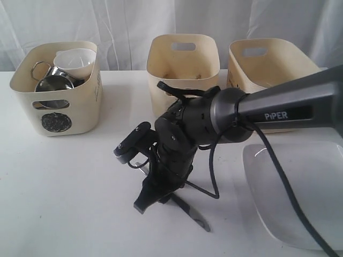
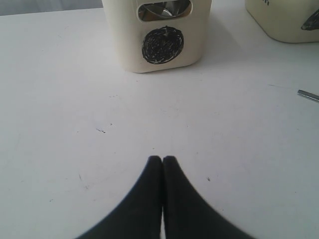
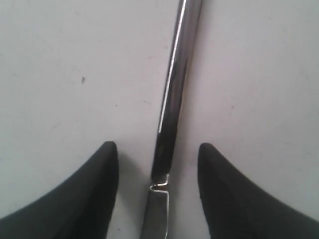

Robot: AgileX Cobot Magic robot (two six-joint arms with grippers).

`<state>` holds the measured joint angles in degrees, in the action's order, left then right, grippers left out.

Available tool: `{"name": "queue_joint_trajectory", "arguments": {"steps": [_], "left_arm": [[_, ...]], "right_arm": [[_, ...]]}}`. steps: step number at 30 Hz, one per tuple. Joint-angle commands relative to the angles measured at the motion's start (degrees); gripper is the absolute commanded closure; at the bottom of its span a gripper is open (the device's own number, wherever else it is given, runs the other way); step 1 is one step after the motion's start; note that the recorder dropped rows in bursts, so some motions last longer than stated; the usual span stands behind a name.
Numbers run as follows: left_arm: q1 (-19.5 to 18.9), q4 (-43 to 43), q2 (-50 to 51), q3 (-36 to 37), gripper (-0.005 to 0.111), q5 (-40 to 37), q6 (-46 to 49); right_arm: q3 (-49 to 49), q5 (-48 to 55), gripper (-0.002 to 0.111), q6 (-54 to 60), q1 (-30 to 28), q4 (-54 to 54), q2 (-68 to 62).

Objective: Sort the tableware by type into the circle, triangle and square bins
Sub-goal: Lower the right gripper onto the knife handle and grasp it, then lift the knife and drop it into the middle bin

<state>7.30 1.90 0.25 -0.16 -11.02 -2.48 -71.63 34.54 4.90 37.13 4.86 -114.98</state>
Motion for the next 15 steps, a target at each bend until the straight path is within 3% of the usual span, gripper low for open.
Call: {"name": "queue_joint_trajectory", "arguments": {"steps": [1,4,9,15], "left_arm": [[-0.2,0.6,-0.3,0.2,0.107,-0.1,-0.3],[-0.2,0.6,-0.3,0.2,0.107,-0.1,-0.3],[-0.2,0.6,-0.3,0.2,0.107,-0.1,-0.3],[-0.2,0.6,-0.3,0.2,0.107,-0.1,-0.3]], "right_arm": [[-0.6,0.9,0.061,0.2,0.1,-3.5,-1.3],[-0.6,1.3,0.069,1.1,0.1,-5.3,-1.5],[-0.6,0.0,0.107,-0.7,0.1,-5.4,-1.6],[-0.2,-2.9,0.108,-7.9,-0.1,-5.4,0.2]]}}
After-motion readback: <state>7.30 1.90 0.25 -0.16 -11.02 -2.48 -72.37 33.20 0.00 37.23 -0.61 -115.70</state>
